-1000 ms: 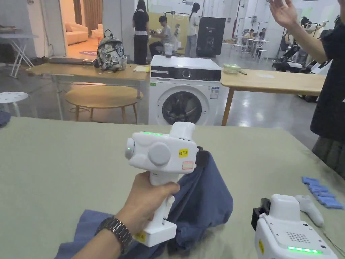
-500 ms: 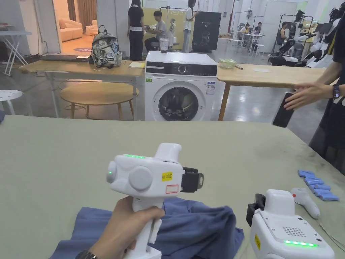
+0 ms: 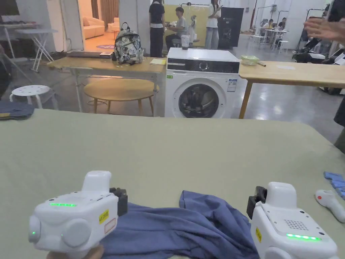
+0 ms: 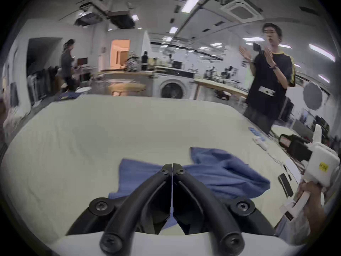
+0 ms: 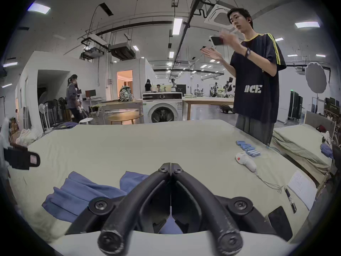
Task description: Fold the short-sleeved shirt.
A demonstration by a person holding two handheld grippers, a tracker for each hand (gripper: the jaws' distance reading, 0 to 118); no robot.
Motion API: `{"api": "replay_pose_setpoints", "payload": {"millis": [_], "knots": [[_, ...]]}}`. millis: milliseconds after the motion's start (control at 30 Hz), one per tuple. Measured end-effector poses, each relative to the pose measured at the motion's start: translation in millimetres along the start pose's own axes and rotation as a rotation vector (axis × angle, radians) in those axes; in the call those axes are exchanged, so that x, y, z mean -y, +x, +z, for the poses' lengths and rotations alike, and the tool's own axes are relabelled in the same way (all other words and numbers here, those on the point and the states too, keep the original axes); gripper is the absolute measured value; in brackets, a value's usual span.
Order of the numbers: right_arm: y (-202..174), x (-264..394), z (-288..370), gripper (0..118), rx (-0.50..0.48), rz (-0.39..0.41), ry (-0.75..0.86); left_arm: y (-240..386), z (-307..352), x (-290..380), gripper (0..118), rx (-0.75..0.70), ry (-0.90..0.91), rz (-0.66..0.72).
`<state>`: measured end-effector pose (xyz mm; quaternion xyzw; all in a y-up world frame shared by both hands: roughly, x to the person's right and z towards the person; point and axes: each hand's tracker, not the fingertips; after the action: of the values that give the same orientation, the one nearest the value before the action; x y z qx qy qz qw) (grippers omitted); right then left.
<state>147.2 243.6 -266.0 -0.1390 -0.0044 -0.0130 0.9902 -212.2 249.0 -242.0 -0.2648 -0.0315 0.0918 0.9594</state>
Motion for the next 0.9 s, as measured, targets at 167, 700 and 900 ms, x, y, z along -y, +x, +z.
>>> {"api": "replay_pose_setpoints", "payload": {"millis": [167,700,900], "knots": [[-13,5,-9,0,-0.031,0.008,-0.026,-46,-10,12,0,-0.055,-0.064,0.088],[-17,13,-53,0,-0.065,0.024,-0.095,-101,-168,-56,33,-0.016,-0.42,0.195],[0,16,-67,0,-0.047,0.011,-0.123,-94,-222,-50,68,-0.096,-0.553,0.163]]}}
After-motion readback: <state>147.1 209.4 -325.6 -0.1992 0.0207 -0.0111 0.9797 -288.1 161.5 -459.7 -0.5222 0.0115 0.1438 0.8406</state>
